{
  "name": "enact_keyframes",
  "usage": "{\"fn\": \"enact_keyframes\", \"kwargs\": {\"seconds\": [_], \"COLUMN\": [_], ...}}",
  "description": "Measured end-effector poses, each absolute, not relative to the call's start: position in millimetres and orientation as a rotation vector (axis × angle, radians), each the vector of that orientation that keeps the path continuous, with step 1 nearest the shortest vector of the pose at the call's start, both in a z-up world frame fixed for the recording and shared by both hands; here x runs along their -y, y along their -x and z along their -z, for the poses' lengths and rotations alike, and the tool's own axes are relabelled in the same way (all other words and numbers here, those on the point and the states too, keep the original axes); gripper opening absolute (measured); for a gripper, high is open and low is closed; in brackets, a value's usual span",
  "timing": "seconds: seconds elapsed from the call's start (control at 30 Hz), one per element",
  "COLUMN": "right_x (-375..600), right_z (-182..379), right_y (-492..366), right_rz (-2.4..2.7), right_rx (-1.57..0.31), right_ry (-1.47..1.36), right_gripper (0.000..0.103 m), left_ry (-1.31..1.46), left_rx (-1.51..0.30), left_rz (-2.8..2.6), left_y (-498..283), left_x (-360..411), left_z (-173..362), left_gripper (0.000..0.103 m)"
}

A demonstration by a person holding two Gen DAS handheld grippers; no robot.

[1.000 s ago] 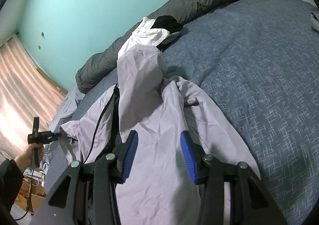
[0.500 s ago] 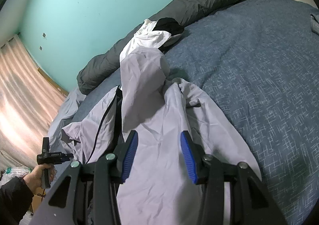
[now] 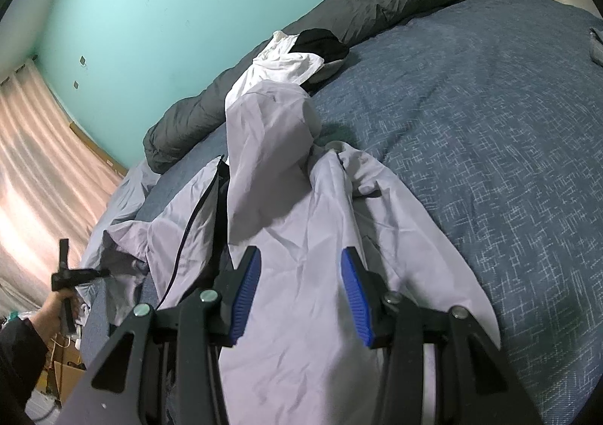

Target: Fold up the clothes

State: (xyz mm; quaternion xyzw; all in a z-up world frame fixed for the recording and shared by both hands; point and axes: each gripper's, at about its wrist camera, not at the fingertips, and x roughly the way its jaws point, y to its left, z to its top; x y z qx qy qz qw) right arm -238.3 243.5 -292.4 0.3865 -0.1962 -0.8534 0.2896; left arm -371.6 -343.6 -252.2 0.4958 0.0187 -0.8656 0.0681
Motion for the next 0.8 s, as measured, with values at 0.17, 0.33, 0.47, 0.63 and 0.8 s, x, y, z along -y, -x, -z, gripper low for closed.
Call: {"fn": "enact_keyframes", "kwargs": {"seconds": [0.17,0.33,0.47,0.63,0.8], "right_x": [-240.8,-238.6,-239.7,-244.8,-239.9], "right_z": [292.8,295.6,295.3,293.1,285.9], "right_y": [237.7,239.3,240.0,241.4,239.8], "right_rz": [2.280,2.275,2.275,2.278,2.258], "right_rx": [0.505,0.494,0.491,0.508,0.504], "right_ry": [-1.032,-1.042,-1.040,-1.043,-1.054], "right_gripper": [0.045,0.045,0.045,0.045,0.045], "left_ry": [-1.377,-1.548,-1.643,-1.558,-1.526], "left_rx": [0.166,0.156,0.059,-0.121,-0.215], "left_rz": [2.572,2.540,2.504,2.554,2.642], "left_y": [385.2,397.3,389.5,371.2,358.2], "left_x": [359.4,360.4,365.7,368.8,354.4], "left_z": [221.5,249.5,277.6,265.9,241.2], "left_gripper": [0.003,0.005,0.007,0.050,0.050]}}
